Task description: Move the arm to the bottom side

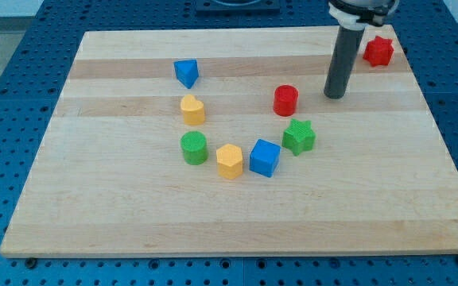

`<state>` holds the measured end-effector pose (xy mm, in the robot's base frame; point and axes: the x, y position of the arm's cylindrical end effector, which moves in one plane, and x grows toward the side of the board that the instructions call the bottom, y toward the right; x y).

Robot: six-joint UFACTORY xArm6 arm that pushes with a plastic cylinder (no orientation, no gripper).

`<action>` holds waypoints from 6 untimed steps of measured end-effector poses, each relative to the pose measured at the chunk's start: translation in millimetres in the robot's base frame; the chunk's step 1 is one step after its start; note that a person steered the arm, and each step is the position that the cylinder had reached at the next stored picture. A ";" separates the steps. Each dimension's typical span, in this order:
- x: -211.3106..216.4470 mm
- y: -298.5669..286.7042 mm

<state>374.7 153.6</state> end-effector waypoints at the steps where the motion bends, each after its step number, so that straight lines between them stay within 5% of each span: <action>1: 18.3 0.0; 6: 133.5 -4.7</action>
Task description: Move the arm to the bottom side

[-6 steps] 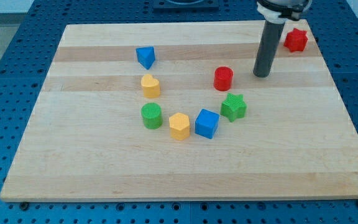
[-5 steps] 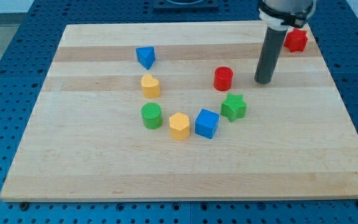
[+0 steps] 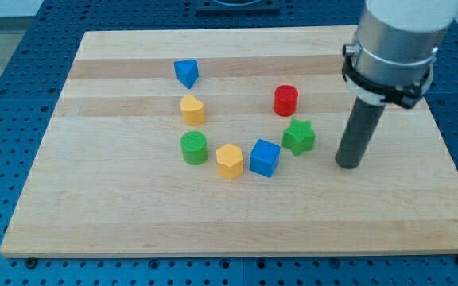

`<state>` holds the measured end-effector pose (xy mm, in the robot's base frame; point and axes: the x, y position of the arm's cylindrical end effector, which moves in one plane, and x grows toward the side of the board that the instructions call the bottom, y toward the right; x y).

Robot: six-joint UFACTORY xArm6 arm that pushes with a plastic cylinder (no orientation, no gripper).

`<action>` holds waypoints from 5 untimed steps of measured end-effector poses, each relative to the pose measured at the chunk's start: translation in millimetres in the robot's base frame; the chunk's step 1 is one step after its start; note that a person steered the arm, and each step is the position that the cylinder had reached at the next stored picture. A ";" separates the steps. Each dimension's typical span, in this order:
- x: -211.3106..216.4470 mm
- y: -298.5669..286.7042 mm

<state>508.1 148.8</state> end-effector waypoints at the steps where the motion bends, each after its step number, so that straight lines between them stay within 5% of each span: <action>1: 25.8 0.0; 5: 110.5 -0.4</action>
